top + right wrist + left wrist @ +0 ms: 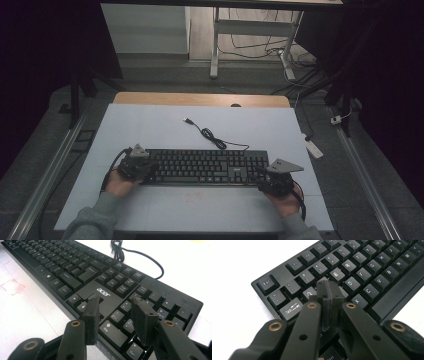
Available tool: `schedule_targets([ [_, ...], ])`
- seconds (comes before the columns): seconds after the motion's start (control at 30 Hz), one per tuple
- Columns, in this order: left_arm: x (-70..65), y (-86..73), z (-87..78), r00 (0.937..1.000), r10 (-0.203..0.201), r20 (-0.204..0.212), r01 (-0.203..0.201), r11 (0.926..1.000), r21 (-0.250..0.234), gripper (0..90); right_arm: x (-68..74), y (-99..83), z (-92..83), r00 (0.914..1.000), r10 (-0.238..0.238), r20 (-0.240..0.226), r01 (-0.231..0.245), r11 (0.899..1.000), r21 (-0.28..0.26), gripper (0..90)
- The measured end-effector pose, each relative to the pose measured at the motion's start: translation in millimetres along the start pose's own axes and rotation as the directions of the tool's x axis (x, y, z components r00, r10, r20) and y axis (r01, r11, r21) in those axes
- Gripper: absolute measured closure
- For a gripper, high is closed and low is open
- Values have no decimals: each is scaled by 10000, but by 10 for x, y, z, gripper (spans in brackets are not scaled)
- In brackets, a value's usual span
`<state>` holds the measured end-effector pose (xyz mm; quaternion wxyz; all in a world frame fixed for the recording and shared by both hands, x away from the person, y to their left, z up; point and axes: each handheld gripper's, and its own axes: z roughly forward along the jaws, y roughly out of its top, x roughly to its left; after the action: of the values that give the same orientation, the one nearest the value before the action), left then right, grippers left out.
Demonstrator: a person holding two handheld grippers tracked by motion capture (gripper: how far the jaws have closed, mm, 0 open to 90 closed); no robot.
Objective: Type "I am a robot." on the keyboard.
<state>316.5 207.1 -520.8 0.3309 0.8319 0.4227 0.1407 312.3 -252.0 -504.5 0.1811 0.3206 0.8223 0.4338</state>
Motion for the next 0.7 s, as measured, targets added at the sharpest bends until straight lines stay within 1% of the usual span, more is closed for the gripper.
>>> schedule_targets([
  [0.13,-2,0,8,10000,1,-4,-1,10000,14,887,1,1,-1,10000,9,4,-9,10000,-6,587],
  [0.2,-14,-3,25,9999,66,-93,-64,9998,179,887,1,2,-3,10000,-24,12,24,10000,51,587],
  [0.27,-23,-10,35,9998,155,-140,-152,9998,163,888,1,2,-3,10000,-26,9,26,10000,54,587],
  [0.33,-18,-6,33,9999,80,-106,-78,9998,179,889,4,4,-3,10000,-11,-10,11,10000,13,587],
  [0.37,-24,-4,29,9998,103,-151,-101,9998,161,889,4,5,-6,10000,-21,4,21,10000,17,587],
  [0.4,-32,0,15,9996,167,-232,-165,9998,80,888,4,5,-6,10000,-23,8,23,10000,19,587],
  [0.5,-34,15,-42,9999,80,-99,-84,9991,-419,888,3,5,-8,10000,-22,6,22,10000,18,587],
  [0.6,-27,29,-119,10000,14,51,-10,9960,-891,878,-3,0,-5,10000,32,6,-32,10000,-63,587],
  [0.7,-1,30,-184,9994,-229,278,263,9908,-1326,780,-8,-2,-5,10000,65,-5,-65,9999,-76,587],
])
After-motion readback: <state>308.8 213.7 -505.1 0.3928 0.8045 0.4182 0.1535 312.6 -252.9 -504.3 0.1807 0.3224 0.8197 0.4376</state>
